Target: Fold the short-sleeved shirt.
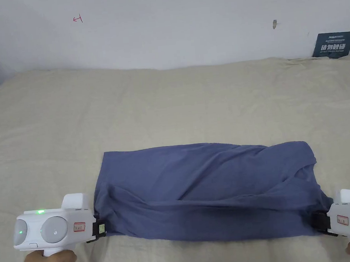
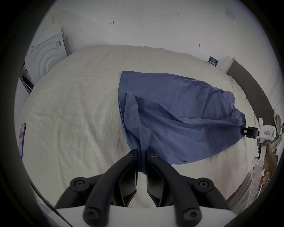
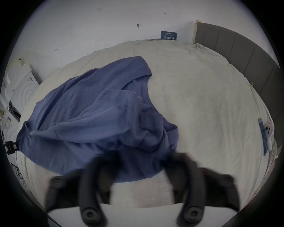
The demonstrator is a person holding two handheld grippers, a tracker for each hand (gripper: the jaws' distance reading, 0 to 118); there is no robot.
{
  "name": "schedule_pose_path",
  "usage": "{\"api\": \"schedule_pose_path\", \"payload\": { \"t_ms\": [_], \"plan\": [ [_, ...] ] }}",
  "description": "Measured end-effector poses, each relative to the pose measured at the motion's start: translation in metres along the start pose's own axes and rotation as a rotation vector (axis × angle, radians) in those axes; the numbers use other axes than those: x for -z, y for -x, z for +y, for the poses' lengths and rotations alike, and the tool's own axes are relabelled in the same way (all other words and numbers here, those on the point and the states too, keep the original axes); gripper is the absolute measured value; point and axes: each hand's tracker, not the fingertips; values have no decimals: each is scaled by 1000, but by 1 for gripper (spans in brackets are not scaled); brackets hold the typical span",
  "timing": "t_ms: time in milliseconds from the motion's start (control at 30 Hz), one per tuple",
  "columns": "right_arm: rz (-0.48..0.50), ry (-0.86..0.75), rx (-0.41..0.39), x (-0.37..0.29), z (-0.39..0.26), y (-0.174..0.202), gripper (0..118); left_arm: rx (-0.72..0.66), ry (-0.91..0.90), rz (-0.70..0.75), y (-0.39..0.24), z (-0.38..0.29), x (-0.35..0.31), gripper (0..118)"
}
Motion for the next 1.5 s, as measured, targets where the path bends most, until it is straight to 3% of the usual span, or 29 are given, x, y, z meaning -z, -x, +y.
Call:
{"api": "schedule_pose_path", "payload": {
  "t_ms": [33,67,367,800,1067,1300,1500],
  "plan": [
    [-6,0,-5,-1,-1,1,25,-2,1,1,1,-1,2,9],
    [20,-14,0,-4,-2,2,7,-5,2,1,2,-3,3,9],
    [49,-110,-44,-68,-14,1,6,-55,-20,-4,11,-18,-7,9],
    [118,-118,-5,-155,-91,-12,6,-88,-13,-15,32,-81,-64,9],
    [103,-28,25,-146,-142,-18,6,-139,63,0,44,-133,-59,9],
    [64,51,67,-102,-158,-30,6,-108,112,56,33,-140,-33,9],
    [53,36,53,-116,-152,-19,10,-84,113,72,27,-137,-40,10]
  ]
}}
